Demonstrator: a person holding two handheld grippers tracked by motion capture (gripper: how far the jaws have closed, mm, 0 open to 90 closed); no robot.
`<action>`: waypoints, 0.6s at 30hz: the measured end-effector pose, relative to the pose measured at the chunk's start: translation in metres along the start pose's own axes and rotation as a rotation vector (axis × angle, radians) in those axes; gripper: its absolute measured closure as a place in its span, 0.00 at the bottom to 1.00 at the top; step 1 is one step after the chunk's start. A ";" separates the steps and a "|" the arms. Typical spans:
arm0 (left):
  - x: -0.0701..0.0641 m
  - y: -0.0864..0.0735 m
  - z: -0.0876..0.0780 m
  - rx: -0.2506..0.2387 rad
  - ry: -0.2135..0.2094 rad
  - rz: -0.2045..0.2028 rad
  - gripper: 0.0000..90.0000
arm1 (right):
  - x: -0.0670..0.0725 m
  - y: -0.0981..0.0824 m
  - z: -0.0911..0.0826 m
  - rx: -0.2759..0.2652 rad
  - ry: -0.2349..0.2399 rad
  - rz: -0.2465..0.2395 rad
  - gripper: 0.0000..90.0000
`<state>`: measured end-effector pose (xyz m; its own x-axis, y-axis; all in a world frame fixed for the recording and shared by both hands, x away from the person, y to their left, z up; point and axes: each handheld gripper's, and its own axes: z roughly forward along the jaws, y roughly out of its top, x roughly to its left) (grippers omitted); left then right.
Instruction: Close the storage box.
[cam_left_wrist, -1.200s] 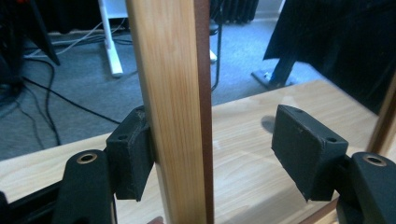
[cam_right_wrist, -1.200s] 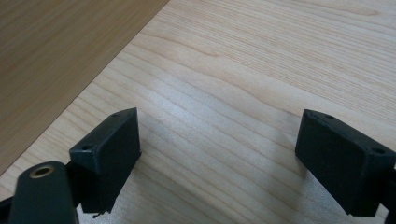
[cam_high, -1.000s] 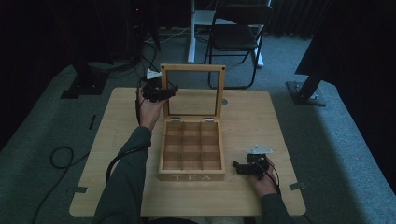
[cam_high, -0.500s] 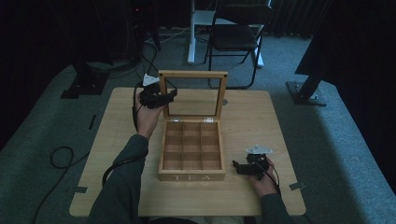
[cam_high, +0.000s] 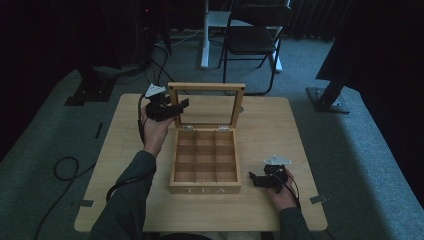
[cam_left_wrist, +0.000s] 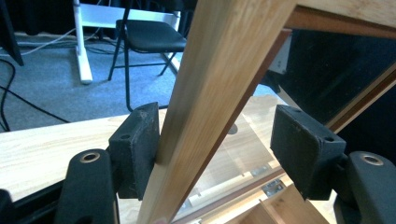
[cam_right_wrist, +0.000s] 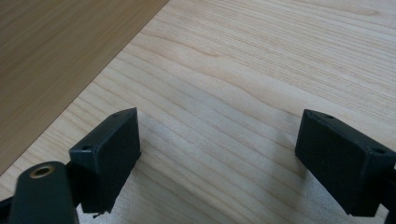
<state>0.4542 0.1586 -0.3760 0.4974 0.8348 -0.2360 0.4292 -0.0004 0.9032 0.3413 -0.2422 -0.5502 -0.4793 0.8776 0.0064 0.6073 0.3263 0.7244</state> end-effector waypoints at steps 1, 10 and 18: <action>0.000 0.000 -0.001 0.004 -0.001 0.001 0.37 | 0.000 0.000 0.000 0.000 0.000 0.000 0.15; -0.003 0.000 -0.014 0.004 -0.033 -0.028 0.36 | 0.000 0.000 0.000 0.000 0.000 0.000 0.15; -0.007 0.004 -0.028 -0.030 -0.020 -0.024 0.38 | 0.000 0.000 0.000 -0.001 -0.001 0.000 0.15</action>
<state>0.4314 0.1684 -0.3611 0.5025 0.8231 -0.2645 0.4183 0.0363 0.9076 0.3414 -0.2422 -0.5502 -0.4792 0.8777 0.0057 0.6065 0.3264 0.7250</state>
